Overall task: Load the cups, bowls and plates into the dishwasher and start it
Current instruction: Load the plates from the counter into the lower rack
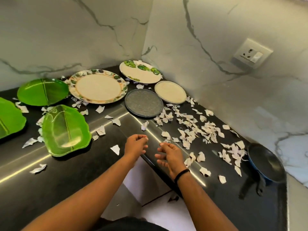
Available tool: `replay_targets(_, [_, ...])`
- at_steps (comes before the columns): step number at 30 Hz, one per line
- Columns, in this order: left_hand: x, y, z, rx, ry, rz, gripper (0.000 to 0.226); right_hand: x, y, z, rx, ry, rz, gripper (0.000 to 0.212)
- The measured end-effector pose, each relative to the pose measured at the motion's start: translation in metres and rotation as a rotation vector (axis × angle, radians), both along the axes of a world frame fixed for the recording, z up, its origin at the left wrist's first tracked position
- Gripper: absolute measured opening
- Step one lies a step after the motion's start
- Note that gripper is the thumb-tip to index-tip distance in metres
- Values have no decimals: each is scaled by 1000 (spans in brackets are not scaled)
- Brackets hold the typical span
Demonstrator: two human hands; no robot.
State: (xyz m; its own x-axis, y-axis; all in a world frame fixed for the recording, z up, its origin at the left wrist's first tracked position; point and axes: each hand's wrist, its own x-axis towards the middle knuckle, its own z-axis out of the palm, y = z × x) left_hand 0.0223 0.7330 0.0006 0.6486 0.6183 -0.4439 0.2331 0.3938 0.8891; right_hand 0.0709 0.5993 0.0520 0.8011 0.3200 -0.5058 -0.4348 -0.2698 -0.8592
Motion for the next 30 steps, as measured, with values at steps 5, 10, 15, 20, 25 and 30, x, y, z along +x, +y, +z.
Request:
replay_targets(5, [21, 33, -3, -29, 35, 88, 7, 38, 45, -7, 3, 45, 58, 9])
replay_targets(10, [60, 81, 6, 32, 73, 187, 3, 81, 90, -12, 53, 80, 90, 7])
replay_targets(15, [105, 119, 6, 130, 246, 243, 17, 127, 125, -18, 101, 82, 47, 4])
replay_targets(20, [134, 139, 2, 157, 420, 277, 32, 156, 140, -26, 51, 119, 95, 4])
replay_targets(25, [144, 150, 1, 82, 438, 278, 20, 169, 145, -32, 34, 119, 76, 10])
replay_targets(30, [138, 149, 11, -13, 295, 223, 12, 174, 145, -27, 29, 66, -29, 20])
